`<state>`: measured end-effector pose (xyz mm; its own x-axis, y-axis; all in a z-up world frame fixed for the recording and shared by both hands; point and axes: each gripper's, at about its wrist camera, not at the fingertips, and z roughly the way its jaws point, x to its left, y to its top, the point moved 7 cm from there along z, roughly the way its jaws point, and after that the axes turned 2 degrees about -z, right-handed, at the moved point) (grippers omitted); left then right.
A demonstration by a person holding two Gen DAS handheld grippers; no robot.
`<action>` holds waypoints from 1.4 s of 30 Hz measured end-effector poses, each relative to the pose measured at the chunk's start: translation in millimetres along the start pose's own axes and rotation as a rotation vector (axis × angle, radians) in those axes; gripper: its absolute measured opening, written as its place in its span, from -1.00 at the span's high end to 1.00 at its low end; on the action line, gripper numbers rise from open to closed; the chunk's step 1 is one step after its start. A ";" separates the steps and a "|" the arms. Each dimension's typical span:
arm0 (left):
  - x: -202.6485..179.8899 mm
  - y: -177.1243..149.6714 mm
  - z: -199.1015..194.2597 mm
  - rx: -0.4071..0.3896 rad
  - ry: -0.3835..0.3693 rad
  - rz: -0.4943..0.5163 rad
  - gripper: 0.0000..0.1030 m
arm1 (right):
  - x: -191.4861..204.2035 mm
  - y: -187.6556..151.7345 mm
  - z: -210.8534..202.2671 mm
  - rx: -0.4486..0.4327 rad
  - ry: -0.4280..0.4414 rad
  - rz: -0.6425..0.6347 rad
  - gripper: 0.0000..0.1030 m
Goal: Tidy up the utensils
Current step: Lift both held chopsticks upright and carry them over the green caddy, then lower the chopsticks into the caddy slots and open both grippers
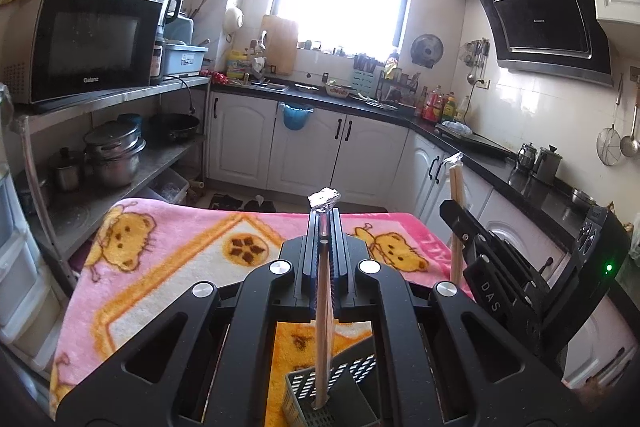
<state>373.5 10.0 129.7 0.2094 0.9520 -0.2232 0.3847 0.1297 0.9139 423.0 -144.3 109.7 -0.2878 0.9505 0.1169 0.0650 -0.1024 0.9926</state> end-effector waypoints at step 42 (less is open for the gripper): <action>-8.7 -68.3 -32.3 0.069 0.041 0.025 -0.19 | -47.7 -47.8 -98.4 0.228 -0.003 0.146 -0.45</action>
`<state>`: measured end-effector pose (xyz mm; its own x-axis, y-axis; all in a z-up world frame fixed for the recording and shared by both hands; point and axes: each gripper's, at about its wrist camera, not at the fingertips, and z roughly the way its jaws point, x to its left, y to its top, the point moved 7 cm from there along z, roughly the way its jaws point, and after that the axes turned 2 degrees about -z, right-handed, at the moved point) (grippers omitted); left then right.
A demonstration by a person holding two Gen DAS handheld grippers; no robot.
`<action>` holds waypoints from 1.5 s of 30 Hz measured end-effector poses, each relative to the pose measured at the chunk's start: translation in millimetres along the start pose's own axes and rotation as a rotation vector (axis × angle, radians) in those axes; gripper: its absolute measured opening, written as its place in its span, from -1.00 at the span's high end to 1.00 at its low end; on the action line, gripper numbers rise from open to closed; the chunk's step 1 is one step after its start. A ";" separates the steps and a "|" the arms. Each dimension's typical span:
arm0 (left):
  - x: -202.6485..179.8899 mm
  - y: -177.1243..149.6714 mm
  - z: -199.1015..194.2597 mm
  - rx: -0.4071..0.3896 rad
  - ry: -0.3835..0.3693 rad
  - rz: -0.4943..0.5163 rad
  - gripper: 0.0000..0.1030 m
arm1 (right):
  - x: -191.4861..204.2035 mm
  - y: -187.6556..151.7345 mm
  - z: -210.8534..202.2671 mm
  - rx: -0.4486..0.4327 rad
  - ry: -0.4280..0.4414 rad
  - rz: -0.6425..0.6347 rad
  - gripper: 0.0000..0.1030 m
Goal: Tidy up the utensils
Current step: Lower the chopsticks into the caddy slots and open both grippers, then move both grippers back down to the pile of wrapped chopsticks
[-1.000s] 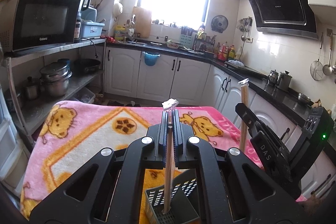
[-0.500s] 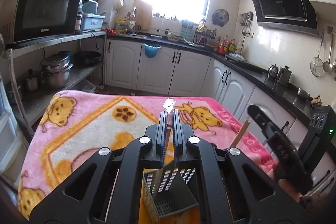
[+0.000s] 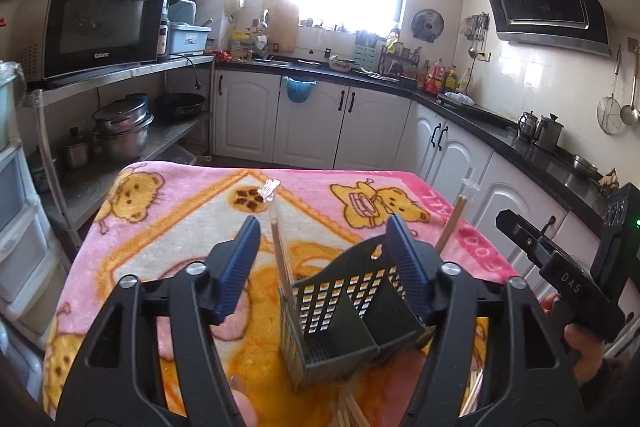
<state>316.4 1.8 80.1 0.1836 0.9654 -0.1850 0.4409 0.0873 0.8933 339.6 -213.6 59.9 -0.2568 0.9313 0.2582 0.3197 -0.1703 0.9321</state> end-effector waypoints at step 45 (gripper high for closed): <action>-16.8 -103.6 -57.4 0.096 0.024 0.035 -0.80 | -0.6 -97.5 -91.1 0.282 -0.058 -0.128 -0.68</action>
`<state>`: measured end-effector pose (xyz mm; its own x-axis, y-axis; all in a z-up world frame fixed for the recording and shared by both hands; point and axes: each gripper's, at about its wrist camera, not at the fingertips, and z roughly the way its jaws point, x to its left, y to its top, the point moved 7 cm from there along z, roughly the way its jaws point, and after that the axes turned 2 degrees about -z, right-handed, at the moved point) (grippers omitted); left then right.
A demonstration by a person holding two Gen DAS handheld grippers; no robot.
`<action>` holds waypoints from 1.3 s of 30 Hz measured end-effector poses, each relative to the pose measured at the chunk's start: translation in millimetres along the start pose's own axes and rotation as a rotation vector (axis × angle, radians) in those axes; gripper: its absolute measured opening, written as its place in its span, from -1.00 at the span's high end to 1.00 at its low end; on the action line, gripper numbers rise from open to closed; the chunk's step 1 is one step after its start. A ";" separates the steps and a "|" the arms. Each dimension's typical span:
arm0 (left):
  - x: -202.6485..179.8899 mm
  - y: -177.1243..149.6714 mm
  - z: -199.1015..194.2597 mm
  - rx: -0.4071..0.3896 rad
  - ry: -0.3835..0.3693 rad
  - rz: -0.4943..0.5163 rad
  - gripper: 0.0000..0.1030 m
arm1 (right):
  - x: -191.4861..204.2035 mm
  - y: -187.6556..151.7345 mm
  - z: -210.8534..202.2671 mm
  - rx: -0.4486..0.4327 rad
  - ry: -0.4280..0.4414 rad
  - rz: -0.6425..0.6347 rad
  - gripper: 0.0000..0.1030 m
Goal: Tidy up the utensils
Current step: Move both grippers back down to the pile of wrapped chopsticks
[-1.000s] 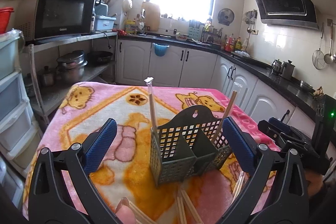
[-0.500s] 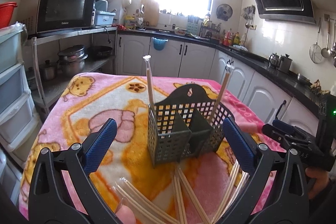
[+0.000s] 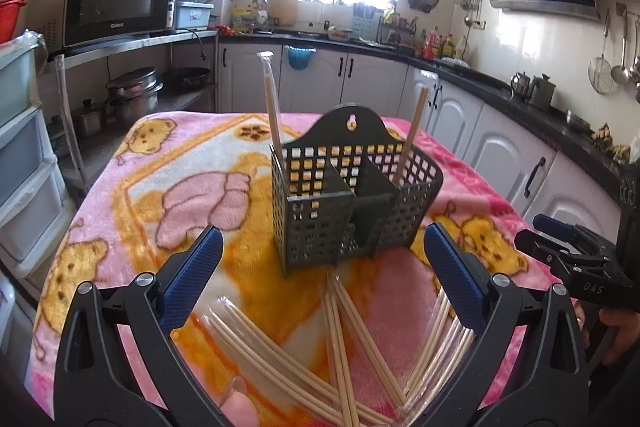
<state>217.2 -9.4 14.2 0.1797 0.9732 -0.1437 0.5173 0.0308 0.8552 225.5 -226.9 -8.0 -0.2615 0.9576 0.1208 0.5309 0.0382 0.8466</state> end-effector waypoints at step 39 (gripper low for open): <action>7.1 -100.6 95.3 0.423 0.012 0.050 0.37 | -39.4 -45.4 66.3 0.265 0.004 -0.025 -0.67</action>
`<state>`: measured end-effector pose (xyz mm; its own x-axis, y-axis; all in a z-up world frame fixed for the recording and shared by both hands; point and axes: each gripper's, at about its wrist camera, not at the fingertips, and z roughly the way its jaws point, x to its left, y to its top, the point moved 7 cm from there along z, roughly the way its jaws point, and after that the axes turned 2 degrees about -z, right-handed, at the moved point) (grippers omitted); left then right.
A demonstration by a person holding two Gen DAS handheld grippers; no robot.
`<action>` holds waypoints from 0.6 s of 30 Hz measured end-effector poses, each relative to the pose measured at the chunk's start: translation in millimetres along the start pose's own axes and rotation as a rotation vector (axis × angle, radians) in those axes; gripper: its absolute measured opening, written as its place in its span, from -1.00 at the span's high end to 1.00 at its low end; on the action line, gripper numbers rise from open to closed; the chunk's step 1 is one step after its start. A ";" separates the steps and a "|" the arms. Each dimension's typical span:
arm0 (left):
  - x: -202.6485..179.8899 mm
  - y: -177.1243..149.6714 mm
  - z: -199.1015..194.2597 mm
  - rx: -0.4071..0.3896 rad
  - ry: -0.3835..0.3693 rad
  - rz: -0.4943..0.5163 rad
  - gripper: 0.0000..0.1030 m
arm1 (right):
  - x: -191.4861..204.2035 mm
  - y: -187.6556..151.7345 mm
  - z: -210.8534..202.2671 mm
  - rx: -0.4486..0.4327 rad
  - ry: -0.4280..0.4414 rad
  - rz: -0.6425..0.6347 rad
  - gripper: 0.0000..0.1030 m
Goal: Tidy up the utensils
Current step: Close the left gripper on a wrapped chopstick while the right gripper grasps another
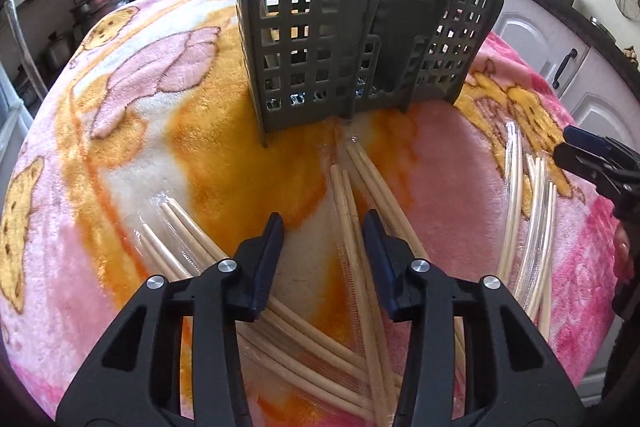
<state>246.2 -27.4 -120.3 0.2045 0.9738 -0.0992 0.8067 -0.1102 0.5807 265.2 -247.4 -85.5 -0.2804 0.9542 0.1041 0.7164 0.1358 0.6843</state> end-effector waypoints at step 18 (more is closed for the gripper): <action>17.5 29.3 16.0 0.023 0.006 -0.056 0.52 | -13.3 16.9 49.9 0.157 0.023 0.098 0.32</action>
<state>282.3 -16.8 -118.0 0.1554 0.9798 -0.1260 0.8295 -0.0602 0.5553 312.9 -244.5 -111.4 -0.2174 0.9589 0.1824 0.8315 0.0840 0.5492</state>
